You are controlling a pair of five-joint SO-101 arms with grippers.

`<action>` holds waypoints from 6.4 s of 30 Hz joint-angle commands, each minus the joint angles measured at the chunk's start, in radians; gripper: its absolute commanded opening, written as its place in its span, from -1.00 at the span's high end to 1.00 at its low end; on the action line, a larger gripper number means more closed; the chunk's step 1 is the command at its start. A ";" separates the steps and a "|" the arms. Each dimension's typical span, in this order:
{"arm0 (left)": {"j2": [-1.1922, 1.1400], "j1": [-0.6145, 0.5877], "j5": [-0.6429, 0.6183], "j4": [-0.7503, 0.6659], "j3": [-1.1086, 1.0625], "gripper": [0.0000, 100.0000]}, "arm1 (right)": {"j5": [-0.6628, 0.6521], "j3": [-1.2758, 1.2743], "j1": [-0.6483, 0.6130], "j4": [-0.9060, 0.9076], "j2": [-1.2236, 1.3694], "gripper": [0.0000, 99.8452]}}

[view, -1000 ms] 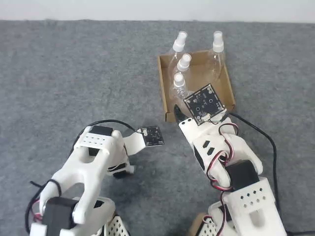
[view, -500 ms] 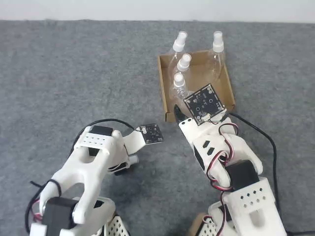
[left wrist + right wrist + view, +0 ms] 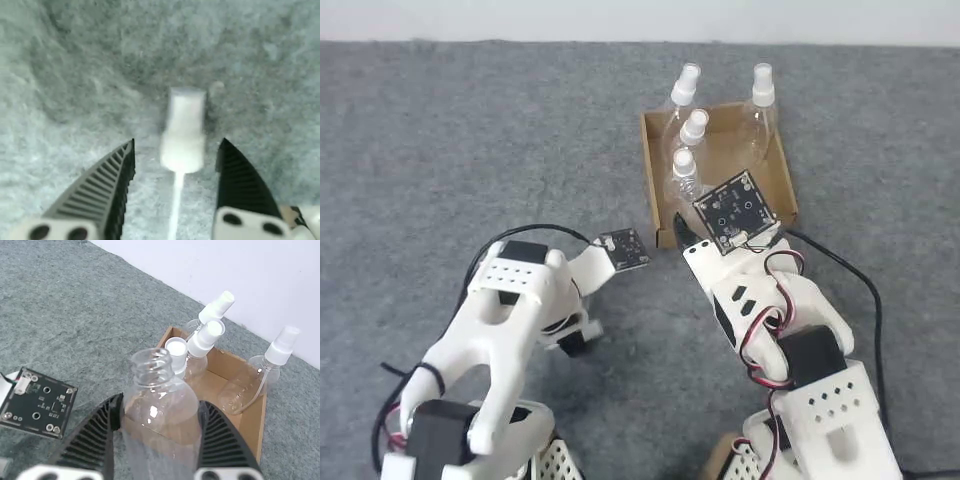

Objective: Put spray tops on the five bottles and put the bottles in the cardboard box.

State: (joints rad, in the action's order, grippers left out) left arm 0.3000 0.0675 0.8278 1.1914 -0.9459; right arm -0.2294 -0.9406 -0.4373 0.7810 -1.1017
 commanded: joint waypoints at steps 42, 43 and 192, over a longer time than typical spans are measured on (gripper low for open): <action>0.003 0.075 -0.012 0.058 -0.024 0.91 | 0.003 0.014 0.012 -0.022 -0.036 0.90; 0.003 0.075 -0.012 0.072 -0.018 0.91 | 0.003 0.014 0.012 -0.022 -0.035 0.90; 1.185 0.040 -1.263 -0.466 -0.015 0.97 | 0.051 -0.451 -0.386 -0.653 -0.033 0.89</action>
State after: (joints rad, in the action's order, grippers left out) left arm 1.4753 0.1043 -0.4289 0.7848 -0.9475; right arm -0.1665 -1.4101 -0.8132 0.1519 -1.1078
